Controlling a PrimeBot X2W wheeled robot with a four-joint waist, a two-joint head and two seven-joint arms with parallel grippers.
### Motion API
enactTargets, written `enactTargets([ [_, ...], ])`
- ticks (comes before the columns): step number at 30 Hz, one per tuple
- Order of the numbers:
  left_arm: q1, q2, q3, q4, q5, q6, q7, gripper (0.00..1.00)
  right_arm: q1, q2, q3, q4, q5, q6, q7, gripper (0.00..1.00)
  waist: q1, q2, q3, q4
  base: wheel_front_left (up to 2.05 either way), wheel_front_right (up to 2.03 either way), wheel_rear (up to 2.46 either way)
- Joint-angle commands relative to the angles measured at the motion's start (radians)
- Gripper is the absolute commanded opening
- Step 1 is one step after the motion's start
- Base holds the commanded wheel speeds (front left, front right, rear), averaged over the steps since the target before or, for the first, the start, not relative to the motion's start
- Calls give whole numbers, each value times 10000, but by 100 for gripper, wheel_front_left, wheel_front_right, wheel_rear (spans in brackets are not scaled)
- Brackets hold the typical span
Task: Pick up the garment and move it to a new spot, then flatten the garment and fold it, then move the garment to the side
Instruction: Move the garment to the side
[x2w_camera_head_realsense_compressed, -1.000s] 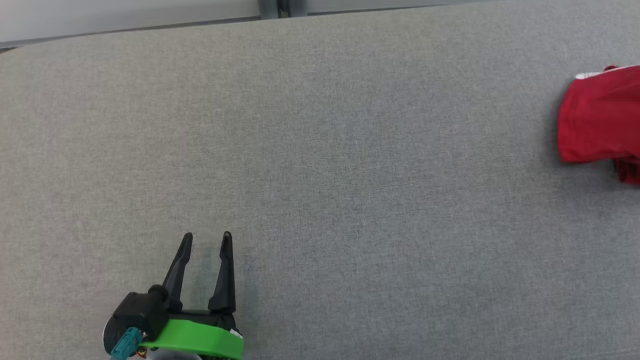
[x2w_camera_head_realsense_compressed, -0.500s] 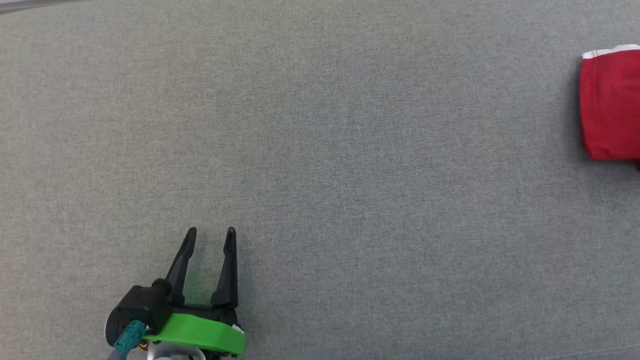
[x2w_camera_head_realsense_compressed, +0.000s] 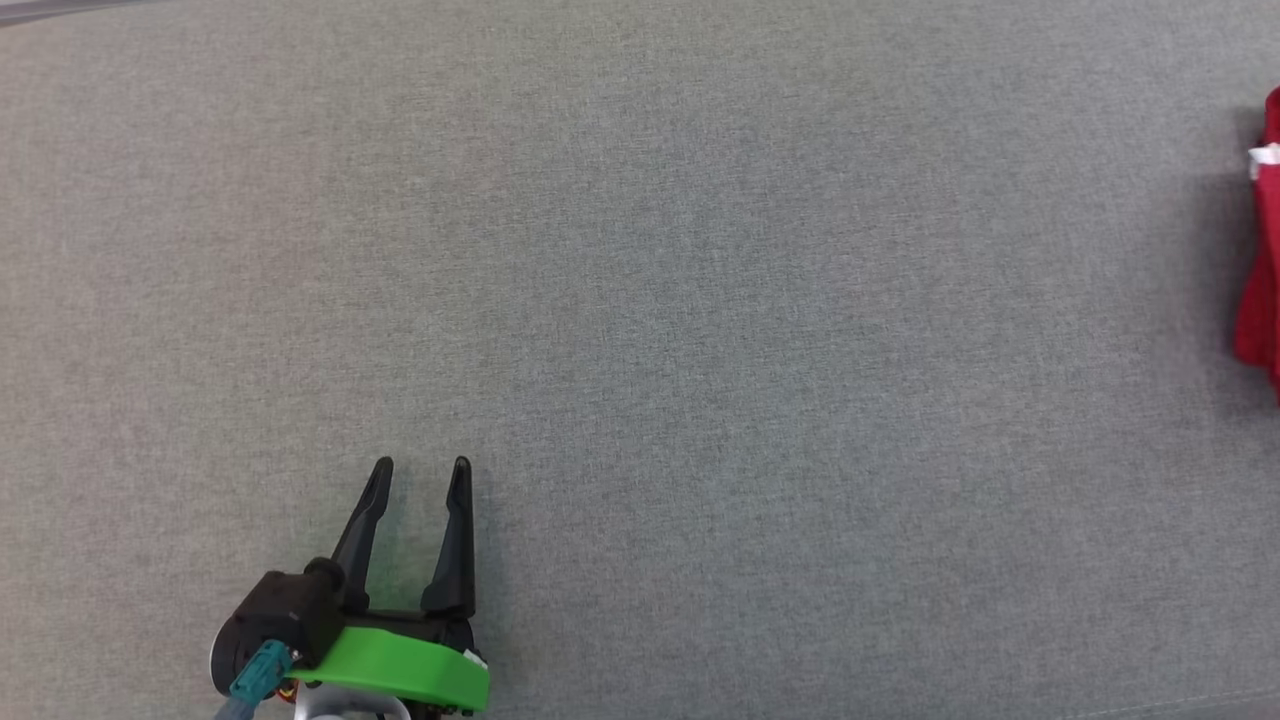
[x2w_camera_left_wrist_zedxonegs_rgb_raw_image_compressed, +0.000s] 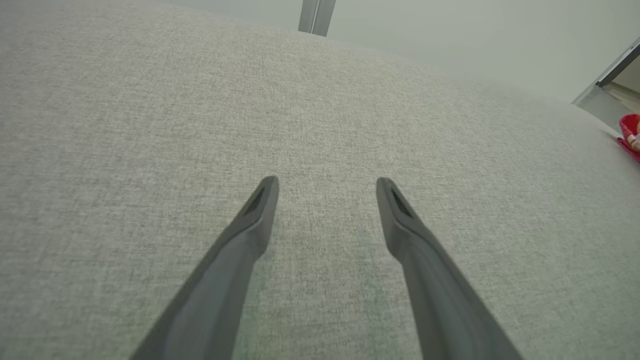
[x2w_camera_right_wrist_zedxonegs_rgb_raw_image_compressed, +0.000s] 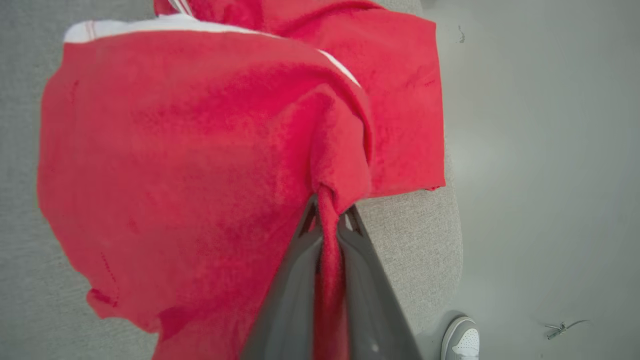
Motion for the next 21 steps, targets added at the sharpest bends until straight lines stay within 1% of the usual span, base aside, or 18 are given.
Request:
enactTargets([
  [1, -92, 39, 18, 32, -93, 40, 1, 100, 243, -91, 29, 121, -269, -7, -309, 0, -1, -1, 39, -43, 0, 0, 0],
  [2, -130, 39, -12, 67, -102, 31, 1, 100, 373, -55, -8, 320, -404, -7, -494, 75, -1, -1, 56, -57, 0, 0, 0],
  [3, -170, 39, -25, 83, -113, 19, 1, 100, 502, 20, -17, 483, -557, -7, -683, 100, -1, -1, 60, -71, 0, 0, 0],
  [9, -249, 39, -39, 108, -237, 10, 1, 100, 875, 213, -3, 1226, -1396, -7, -1465, 100, -1, -1, 111, -119, 0, 0, 0],
  [15, -144, 39, 56, 175, -302, 41, 1, 100, 758, 478, -204, 1556, -2209, -7, -2845, 100, -1, -1, -137, -200, 0, 0, 0],
  [18, -7, 39, 69, 158, -327, 51, 1, 100, 588, 635, -315, 1340, -2405, -7, -3531, 100, -1, -1, -496, -205, 0, 0, 0],
  [21, 237, 39, 92, 61, -385, 123, 1, 100, 698, 800, -235, 702, -2556, -7, -4067, 100, -1, -1, -1023, -228, 0, 0, 0],
])
